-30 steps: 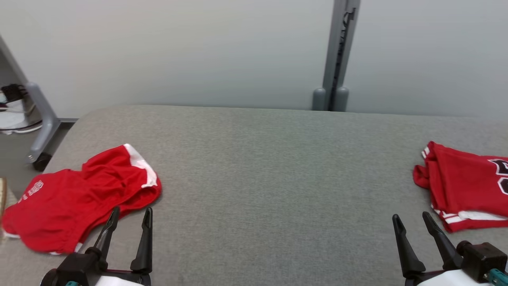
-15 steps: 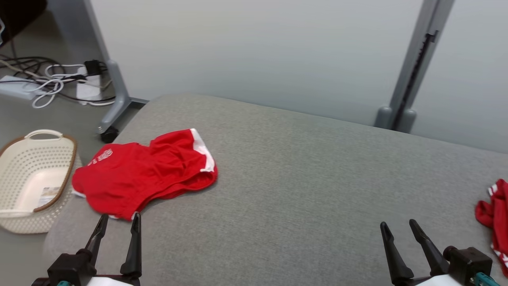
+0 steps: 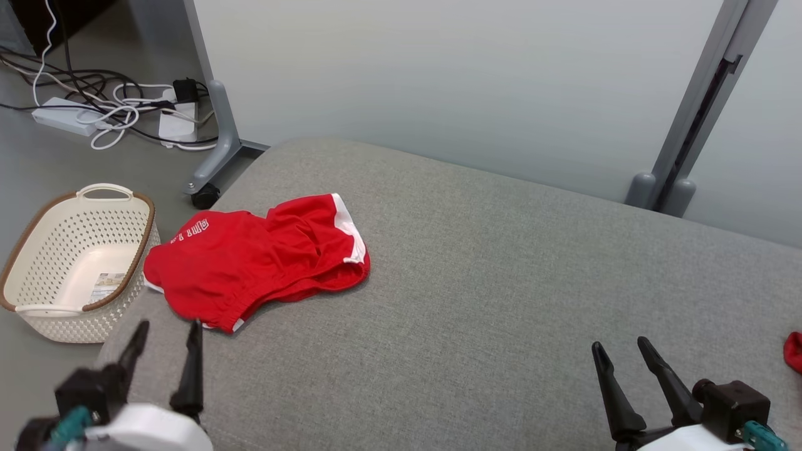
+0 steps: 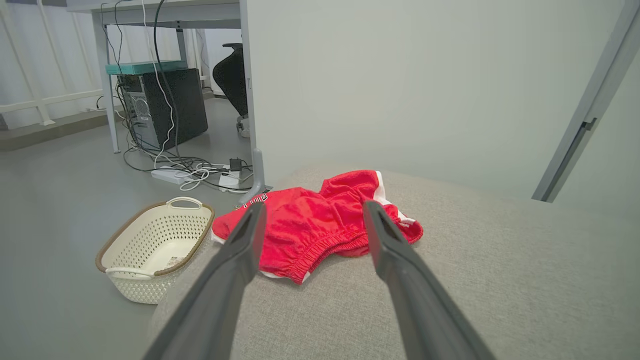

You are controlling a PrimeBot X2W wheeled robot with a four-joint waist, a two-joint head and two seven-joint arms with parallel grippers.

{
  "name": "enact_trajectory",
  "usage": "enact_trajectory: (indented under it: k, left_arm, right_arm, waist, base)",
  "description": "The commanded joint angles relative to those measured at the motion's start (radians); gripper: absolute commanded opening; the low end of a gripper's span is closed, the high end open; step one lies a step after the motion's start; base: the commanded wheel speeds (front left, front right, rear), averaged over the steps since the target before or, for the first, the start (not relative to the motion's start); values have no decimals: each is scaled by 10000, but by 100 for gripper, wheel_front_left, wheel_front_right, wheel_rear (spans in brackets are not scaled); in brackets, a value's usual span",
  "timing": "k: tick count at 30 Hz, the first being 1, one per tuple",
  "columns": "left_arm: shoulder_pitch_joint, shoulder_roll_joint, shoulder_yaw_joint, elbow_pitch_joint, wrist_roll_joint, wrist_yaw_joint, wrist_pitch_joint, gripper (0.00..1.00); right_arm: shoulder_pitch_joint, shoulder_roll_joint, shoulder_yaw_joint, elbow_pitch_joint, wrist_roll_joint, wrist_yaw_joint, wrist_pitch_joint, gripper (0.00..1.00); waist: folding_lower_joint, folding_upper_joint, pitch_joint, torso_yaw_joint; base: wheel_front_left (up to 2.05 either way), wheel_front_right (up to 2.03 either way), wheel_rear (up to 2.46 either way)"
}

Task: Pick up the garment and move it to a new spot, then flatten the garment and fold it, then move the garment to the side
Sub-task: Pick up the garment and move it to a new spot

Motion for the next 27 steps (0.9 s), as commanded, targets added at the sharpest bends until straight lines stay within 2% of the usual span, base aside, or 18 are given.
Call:
enact_trajectory:
  k: [1, 9, 12, 14, 17, 27]
  left_arm:
    - [-603, 248, 158, -117, -76, 67, 475, 100]
    - [-3376, 1309, 472, 720, -714, -302, 3105, 100]
    - [-4488, 1592, 510, 1532, -882, -345, 4030, 100]
    - [-5191, 1574, 523, 2173, -1148, -396, 4587, 100]
    - [-5841, 1712, 494, 2811, -1204, -472, 4891, 100]
    - [-7711, 1886, 318, 6832, -1800, -1239, 6078, 100]
  right_arm:
    - [-162, -162, -19, -92, -50, 19, 17, 100]
    - [-841, -468, -230, -563, -184, 19, 230, 100]
    - [-1225, -629, -291, -787, -274, 19, 295, 100]
    - [-1627, -682, -348, -991, -337, 19, 280, 100]
    - [-1923, -695, -357, -1142, -376, 19, 309, 100]
    - [-2898, -679, -215, -1513, -543, 19, 390, 100]
  waist:
    - [0, -1, 202, -89]
    - [0, -1, 1292, -578]
    - [0, -1, 1784, -850]
    - [0, -1, 2140, -1088]
    - [0, -1, 2425, -1308]
    - [0, -1, 3464, -2369]
  base:
    - [0, 0, 0]
    - [0, 0, 0]
    - [0, 0, 0]
    - [0, 0, 0]
    - [0, 0, 0]
    - [0, 0, 0]
